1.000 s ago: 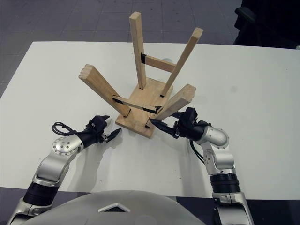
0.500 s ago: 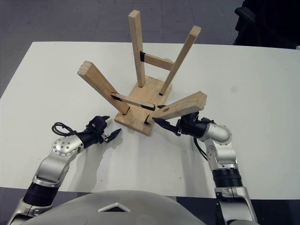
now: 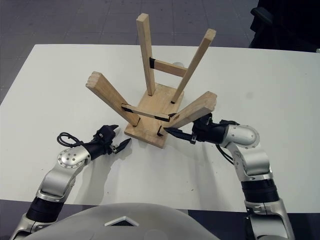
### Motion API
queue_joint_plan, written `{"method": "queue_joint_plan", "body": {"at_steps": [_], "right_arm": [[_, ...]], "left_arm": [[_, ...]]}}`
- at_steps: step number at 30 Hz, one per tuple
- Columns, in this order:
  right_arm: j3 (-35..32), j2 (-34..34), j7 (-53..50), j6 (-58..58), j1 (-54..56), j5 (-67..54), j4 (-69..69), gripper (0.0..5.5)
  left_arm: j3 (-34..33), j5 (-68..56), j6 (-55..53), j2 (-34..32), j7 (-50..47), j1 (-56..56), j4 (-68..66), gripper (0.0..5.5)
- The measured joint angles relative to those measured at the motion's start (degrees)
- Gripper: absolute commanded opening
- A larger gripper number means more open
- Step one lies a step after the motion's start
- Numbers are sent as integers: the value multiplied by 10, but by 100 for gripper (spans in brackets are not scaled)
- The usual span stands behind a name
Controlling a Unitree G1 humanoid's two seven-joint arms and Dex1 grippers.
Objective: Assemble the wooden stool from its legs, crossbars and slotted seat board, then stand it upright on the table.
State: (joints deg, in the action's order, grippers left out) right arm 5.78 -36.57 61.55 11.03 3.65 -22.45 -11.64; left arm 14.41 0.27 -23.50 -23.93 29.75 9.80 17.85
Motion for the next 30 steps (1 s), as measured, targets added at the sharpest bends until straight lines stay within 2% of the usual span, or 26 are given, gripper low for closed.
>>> {"method": "queue_joint_plan", "body": {"at_steps": [5,21,24,30], "right_arm": [[23,-32,1,52,33,3,-24,203],[74,-61,22,36,86,2,34,203],[91,-75,24,41,116,2,36,203],[113,-84,28,43,160,2,66,203]], "left_arm": [[1,0,0,4,-8,5,2,370],[3,-1,-4,7,-14,10,5,370],[-28,-7,-12,-13,-7,0,5,370],[-121,-45,-57,-68,18,-95,5,370]]}}
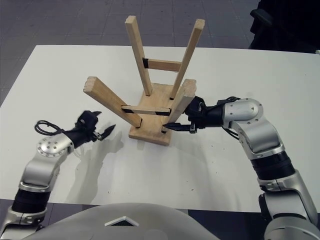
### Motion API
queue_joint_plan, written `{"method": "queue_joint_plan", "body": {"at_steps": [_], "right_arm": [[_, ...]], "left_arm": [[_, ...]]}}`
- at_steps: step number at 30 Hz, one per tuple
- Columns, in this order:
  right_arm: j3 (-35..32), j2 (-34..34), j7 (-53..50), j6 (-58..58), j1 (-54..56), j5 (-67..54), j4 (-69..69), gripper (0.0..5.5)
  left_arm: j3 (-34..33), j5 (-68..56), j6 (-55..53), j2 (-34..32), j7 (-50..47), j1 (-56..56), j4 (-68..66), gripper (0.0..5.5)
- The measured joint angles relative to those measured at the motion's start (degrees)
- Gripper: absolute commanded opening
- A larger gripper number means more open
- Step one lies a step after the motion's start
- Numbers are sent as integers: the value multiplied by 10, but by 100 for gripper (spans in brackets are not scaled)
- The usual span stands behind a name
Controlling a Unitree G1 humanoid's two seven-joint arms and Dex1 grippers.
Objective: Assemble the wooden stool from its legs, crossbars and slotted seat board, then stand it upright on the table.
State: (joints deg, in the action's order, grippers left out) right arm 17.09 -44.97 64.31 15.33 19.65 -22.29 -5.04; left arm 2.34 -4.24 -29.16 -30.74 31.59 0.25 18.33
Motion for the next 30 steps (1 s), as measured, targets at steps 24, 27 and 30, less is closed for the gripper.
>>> {"method": "queue_joint_plan", "body": {"at_steps": [24,27,30], "right_arm": [[0,-2,-1,0,14,0,52,203],[0,-2,-1,0,14,0,53,203],[0,-2,-1,0,14,-1,53,203]], "left_arm": [[34,-17,-38,191,-186,72,147,148],[26,-17,-29,214,-213,73,151,96],[13,-22,-29,232,-232,66,152,47]]}}
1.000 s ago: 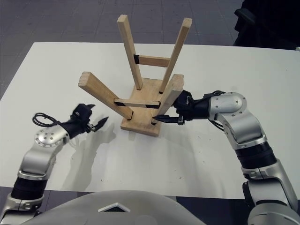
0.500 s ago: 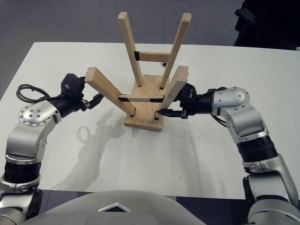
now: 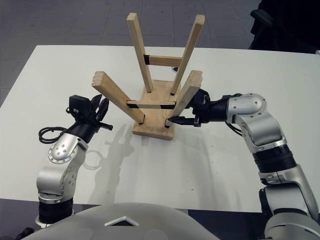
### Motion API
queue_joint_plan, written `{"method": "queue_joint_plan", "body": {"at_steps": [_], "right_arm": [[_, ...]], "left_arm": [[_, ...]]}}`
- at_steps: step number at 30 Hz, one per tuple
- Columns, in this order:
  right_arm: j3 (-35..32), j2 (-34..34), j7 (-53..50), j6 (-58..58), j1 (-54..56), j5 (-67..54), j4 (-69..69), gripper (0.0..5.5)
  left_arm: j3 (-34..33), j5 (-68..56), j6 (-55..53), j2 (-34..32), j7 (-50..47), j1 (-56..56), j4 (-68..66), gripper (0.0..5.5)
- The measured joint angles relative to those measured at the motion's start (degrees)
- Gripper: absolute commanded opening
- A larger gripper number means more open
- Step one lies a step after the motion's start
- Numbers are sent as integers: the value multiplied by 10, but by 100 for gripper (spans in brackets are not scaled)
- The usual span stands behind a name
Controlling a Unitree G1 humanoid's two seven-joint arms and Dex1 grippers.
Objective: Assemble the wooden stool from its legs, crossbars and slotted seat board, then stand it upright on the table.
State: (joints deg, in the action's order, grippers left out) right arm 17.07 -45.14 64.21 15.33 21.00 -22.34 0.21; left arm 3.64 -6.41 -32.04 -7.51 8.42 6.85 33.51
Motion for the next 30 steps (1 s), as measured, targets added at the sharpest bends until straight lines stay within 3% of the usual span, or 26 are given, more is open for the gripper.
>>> {"method": "queue_joint_plan", "body": {"at_steps": [3,11,20,30], "right_arm": [[0,0,0,0,0,0,0,203],[0,-3,-5,0,0,0,9,203],[13,-3,10,-2,35,0,39,203],[34,-5,2,-2,86,0,92,203]], "left_arm": [[6,-2,-16,12,-3,-29,1,10],[45,-1,-105,12,-2,-89,26,10],[49,2,-124,0,-2,-104,27,10],[56,9,-199,-26,-1,-216,-24,10]]}}
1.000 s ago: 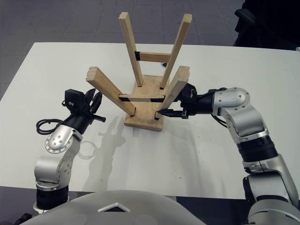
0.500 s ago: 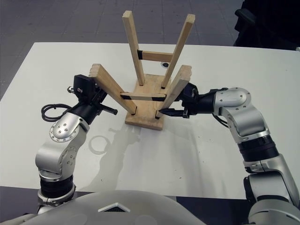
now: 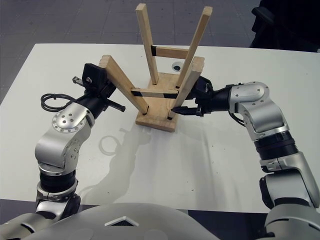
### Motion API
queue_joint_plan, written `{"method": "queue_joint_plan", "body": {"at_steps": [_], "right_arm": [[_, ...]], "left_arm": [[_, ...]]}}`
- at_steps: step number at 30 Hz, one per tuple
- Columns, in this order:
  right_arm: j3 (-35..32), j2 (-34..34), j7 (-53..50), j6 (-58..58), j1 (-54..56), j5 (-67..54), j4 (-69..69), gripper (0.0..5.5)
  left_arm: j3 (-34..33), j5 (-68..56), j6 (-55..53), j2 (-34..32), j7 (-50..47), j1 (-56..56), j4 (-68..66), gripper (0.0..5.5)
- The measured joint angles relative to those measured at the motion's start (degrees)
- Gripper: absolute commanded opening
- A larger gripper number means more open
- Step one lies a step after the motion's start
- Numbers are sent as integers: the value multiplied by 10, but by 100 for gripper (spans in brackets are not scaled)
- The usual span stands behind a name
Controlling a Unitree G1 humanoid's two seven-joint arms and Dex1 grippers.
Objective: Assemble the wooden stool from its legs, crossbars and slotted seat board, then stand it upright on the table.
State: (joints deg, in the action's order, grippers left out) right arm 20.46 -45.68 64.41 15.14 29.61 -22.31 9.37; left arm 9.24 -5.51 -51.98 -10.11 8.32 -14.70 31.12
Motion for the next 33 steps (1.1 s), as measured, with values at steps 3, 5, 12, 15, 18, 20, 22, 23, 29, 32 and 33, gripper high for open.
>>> {"method": "queue_joint_plan", "body": {"at_steps": [3,5,12,15,18,20,22,23,29,32,33], "right_arm": [[0,-1,-1,0,-1,0,3,203],[0,-1,-3,0,-6,0,3,203],[-9,-1,-47,12,-57,-16,-41,203],[-16,-1,-64,24,-74,-22,-63,203],[-19,-2,-73,39,-79,-26,-76,203],[-19,-2,-75,40,-79,-26,-79,203],[-19,-2,-75,44,-78,-27,-79,203],[-19,-2,-75,45,-77,-27,-79,203],[-18,-1,-75,58,-71,-27,-78,203],[-18,0,-74,64,-67,-27,-76,203],[-18,0,-74,65,-67,-27,-76,203]], "left_arm": [[2,3,-13,5,-2,-5,1,10],[2,3,-14,5,-2,-5,2,10],[-107,28,90,-42,-26,3,14,10],[-168,59,133,-72,-53,4,10,10],[-178,39,147,-72,-41,-46,13,10],[-146,37,147,-89,-13,-97,26,10],[-91,57,136,-131,25,-131,43,10],[-67,64,124,-147,40,-140,53,10],[173,179,83,-294,209,-247,119,10],[244,233,99,-294,240,-274,109,10],[275,256,106,-280,243,-279,98,10]]}}
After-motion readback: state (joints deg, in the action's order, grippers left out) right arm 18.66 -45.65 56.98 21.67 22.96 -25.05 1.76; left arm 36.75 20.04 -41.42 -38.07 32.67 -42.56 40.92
